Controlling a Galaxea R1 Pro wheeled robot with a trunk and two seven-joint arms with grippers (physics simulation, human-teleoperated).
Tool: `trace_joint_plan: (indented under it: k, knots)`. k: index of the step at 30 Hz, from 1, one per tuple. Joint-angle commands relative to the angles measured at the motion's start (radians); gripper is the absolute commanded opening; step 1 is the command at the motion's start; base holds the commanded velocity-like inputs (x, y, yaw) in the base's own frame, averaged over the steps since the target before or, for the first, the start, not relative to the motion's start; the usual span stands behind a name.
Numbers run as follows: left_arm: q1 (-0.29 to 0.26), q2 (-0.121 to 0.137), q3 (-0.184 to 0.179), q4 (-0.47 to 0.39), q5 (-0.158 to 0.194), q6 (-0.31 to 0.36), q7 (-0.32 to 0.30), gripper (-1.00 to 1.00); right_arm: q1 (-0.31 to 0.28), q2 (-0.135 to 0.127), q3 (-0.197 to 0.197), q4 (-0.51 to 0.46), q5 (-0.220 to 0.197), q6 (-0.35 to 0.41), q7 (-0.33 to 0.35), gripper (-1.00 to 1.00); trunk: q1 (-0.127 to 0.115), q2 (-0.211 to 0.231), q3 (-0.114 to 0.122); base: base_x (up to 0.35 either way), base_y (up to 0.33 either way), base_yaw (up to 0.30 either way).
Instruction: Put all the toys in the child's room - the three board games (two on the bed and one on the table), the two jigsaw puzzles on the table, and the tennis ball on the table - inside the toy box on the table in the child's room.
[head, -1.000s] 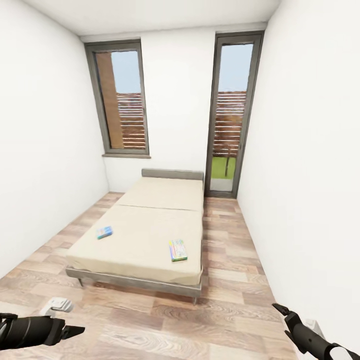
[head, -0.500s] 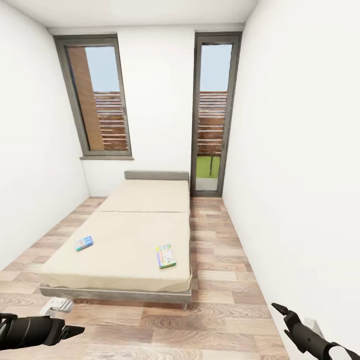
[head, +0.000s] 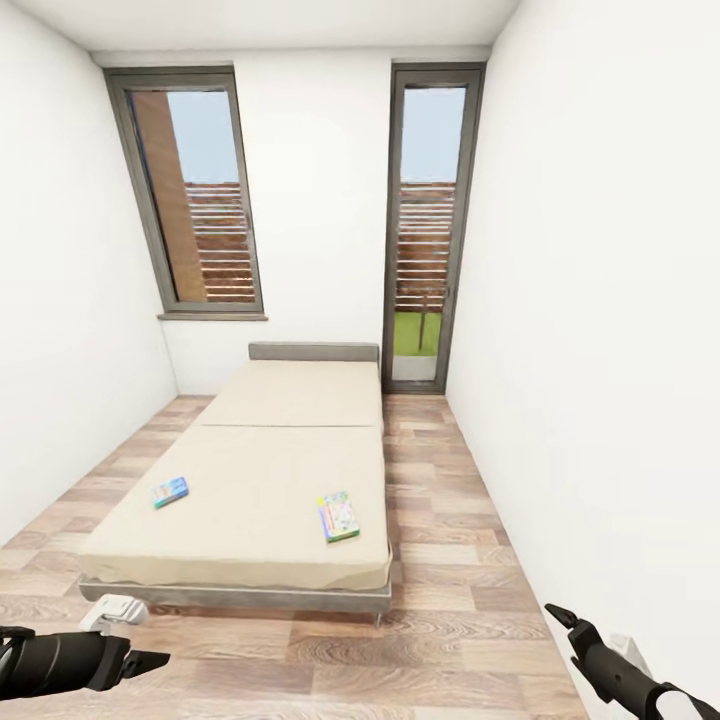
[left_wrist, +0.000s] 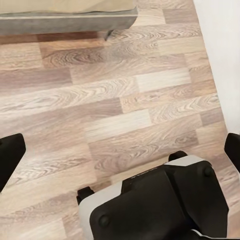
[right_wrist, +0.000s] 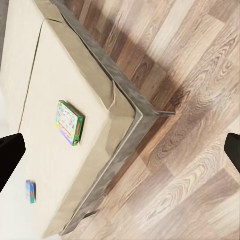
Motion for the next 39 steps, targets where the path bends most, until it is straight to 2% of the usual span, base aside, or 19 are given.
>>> trace_joint_plan:
  k: [1,13,39]
  knots:
    - [0.0,0.0,0.001,0.0,0.001,0.006,-0.003,1.0,-0.001,0.001,-0.005,0.0,-0.003,0.006,0.001,1.0,0.0,-0.001,0.0,0.038,0.058,-0.003]
    - [0.0,0.0,0.001,0.0,0.001,0.001,-0.004,1.0,-0.001,0.001,-0.004,0.0,-0.002,-0.002,-0.001,1.0,0.0,-0.001,0.0,0.023,0.029,-0.001]
    - [0.0,0.0,0.002,0.0,0.001,-0.001,-0.003,1.0,-0.001,0.001,0.03,0.0,-0.003,-0.003,-0.002,1.0,0.0,-0.001,0.0,0.139,0.087,0.0]
